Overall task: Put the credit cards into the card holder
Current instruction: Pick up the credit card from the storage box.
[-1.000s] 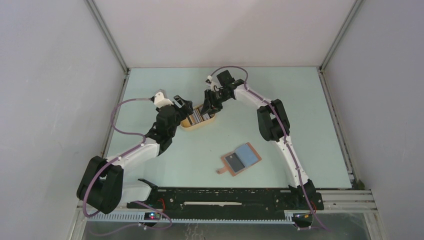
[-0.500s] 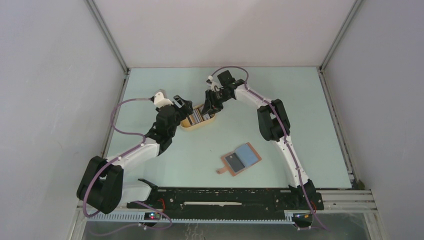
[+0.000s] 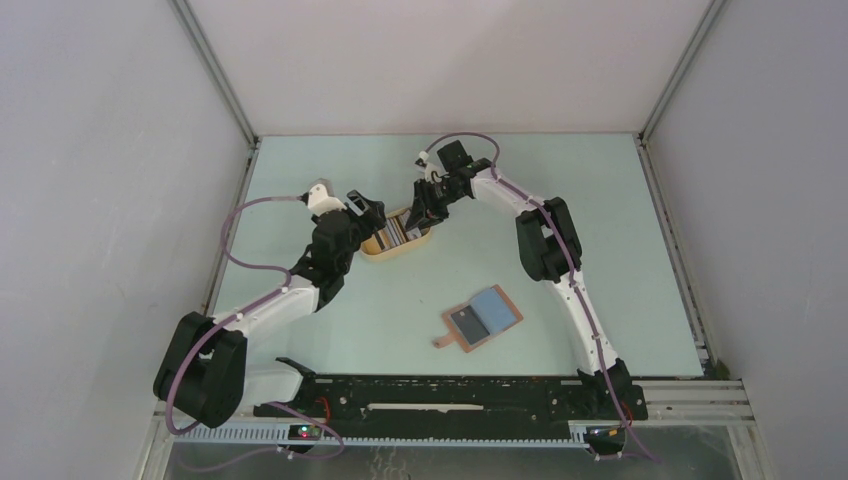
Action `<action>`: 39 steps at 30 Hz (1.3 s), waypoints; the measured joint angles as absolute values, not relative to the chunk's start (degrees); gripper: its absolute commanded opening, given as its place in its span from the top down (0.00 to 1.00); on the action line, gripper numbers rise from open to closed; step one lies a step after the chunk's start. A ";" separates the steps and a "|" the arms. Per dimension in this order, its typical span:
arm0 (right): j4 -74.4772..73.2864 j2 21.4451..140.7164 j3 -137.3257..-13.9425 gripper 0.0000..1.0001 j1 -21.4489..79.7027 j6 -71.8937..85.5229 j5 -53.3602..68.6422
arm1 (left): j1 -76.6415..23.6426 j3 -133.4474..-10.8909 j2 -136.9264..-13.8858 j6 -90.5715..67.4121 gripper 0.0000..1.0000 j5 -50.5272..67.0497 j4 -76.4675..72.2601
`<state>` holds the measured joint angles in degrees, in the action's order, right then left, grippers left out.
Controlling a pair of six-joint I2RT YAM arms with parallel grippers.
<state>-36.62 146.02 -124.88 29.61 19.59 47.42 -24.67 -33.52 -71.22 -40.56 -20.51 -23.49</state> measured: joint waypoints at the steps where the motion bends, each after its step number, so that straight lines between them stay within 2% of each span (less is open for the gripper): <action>1: -36.62 146.02 -124.86 0.69 29.58 19.59 47.31 | -24.67 -33.52 -71.22 -40.56 0.21 -20.51 -23.49; 16: -36.51 145.51 -124.22 0.77 29.21 19.38 46.59 | -24.67 -33.52 -71.22 -40.56 0.21 -20.51 -23.46; 25: -36.51 144.73 -124.16 0.90 28.88 18.90 46.22 | -24.67 -33.52 -71.22 -40.58 0.21 -20.51 -23.46; 39: -38.89 141.12 -124.11 0.94 28.49 14.31 41.98 | -24.58 -31.79 -70.63 -40.05 0.21 -18.33 -25.71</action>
